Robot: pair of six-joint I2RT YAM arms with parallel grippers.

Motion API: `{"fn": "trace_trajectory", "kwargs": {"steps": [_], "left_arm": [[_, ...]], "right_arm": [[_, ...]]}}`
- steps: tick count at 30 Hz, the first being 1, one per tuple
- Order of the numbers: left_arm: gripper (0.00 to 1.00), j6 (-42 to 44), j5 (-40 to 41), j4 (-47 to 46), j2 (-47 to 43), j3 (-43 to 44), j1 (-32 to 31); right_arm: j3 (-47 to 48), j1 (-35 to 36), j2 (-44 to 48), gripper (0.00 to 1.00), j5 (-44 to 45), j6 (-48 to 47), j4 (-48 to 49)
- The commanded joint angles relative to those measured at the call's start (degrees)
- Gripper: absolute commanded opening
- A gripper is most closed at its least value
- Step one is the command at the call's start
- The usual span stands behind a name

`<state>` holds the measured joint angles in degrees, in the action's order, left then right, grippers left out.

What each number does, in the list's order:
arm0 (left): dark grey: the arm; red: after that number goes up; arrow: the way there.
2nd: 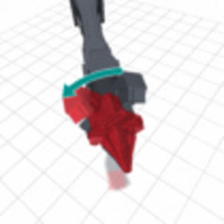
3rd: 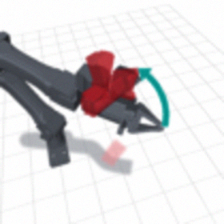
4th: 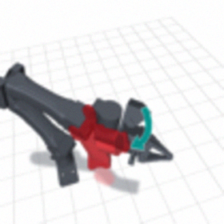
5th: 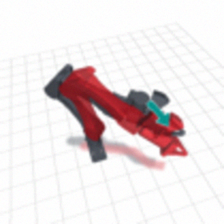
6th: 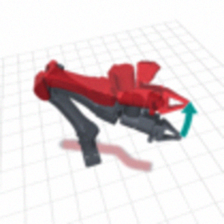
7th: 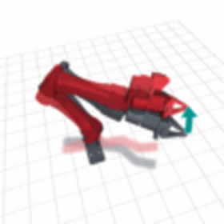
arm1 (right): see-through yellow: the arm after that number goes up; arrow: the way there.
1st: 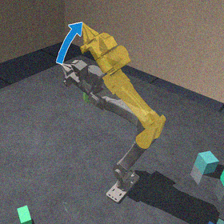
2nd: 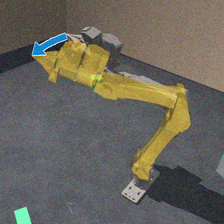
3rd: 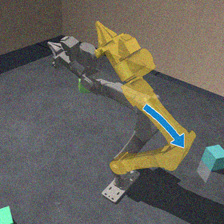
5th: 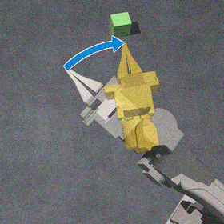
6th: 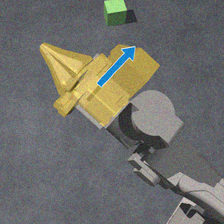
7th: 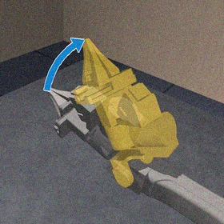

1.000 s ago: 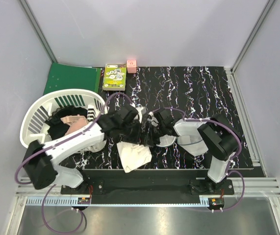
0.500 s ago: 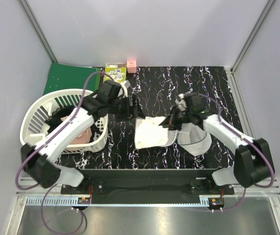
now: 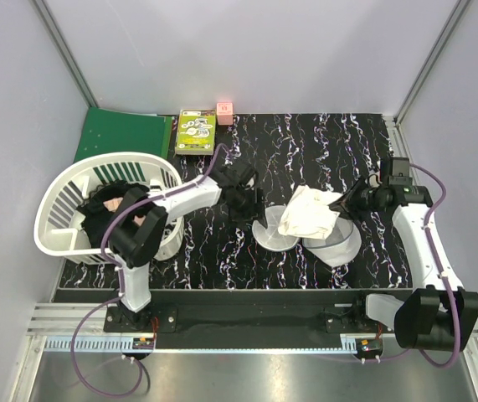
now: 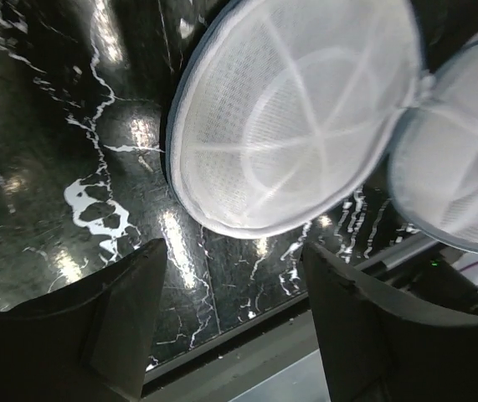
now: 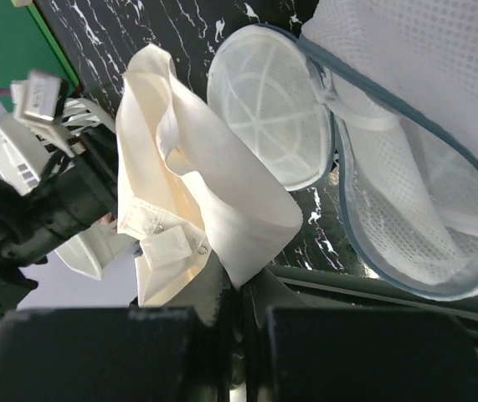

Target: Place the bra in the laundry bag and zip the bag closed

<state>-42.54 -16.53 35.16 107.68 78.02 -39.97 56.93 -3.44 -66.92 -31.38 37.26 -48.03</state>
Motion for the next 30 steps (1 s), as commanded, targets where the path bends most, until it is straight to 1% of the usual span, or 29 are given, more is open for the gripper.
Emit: {"fn": "trace_trajectory", "kwargs": {"steps": [1, 6, 9, 10, 11, 13, 14, 15, 16, 17, 19, 20, 23, 24, 25, 27, 30], "left_arm": [[0.66, -0.2, 3.5, -1.8, 3.4, 3.5, -1.2], [0.60, -0.4, 6.1, -1.7, 7.0, 4.4, -1.5], [0.60, 0.1, 7.5, -1.8, 8.9, 4.9, -1.9], [0.57, 0.3, 7.7, -1.8, 10.8, 5.9, -2.0], [0.48, 0.6, 7.3, -1.9, 11.6, 6.3, -2.0], [0.33, 1.3, 7.4, -1.7, 12.9, 7.3, -1.8], [0.14, 2.2, 8.5, -1.2, 12.7, 7.7, -1.6], [0.04, 2.9, 9.2, -0.8, 12.3, 7.8, -1.4], [0.00, 3.9, 10.2, 0.7, 11.4, 8.0, -1.2], [0.00, 5.6, 13.7, 1.9, 8.8, 8.5, -1.1], [0.00, 7.5, 16.3, 4.6, 5.2, 8.4, -1.0], [0.00, 8.8, 16.4, 5.4, 1.7, 8.3, -1.0], [0.00, 10.0, 15.0, 9.3, -3.2, 8.4, -1.1], [0.00, 10.0, 14.9, 10.2, -6.7, 7.9, -1.3], [0.00, 10.0, 13.9, 11.3, -8.3, 7.7, -1.4], [0.00, 9.6, 12.8, 12.2, -12.6, 6.7, -1.4], [0.00, 9.4, 9.7, 12.6, -16.4, 5.8, -1.9]], "right_arm": [[5.1, -0.7, 1.4, 0.00, 1.8, -3.8, -5.3], [6.4, -0.7, 0.9, 0.00, 3.9, -5.9, -7.3], [6.4, -0.7, 0.6, 0.00, 4.1, -6.1, -7.5], [6.4, -0.7, 0.6, 0.00, 4.1, -6.1, -7.5], [6.4, -0.7, 0.2, 0.00, 4.1, -6.5, -7.4], [7.0, -0.7, -0.2, 0.00, 4.9, -7.2, -7.7], [7.3, -0.7, -0.7, 0.00, 5.4, -8.1, -8.2], [7.7, -0.7, -1.0, 0.00, 6.5, -8.5, -8.6], [8.5, -0.7, -1.4, 0.00, 6.9, -8.9, -8.8], [8.7, -0.6, -2.1, 0.00, 7.1, -9.7, -9.0], [9.5, -0.6, -2.9, 0.00, 7.7, -10.4, -9.1], [9.8, -0.6, -3.8, 0.00, 7.9, -11.0, -9.1], [11.2, -0.3, -6.2, 0.00, 8.2, -12.0, -9.4], [11.7, 0.2, -6.7, 0.00, 8.2, -12.3, -9.3], [11.9, 0.5, -7.3, 0.00, 8.0, -12.4, -9.2], [12.7, 1.9, -9.4, 0.00, 8.3, -12.7, -8.9], [14.3, 3.1, -11.8, 0.00, 8.8, -12.3, -8.3]]}}
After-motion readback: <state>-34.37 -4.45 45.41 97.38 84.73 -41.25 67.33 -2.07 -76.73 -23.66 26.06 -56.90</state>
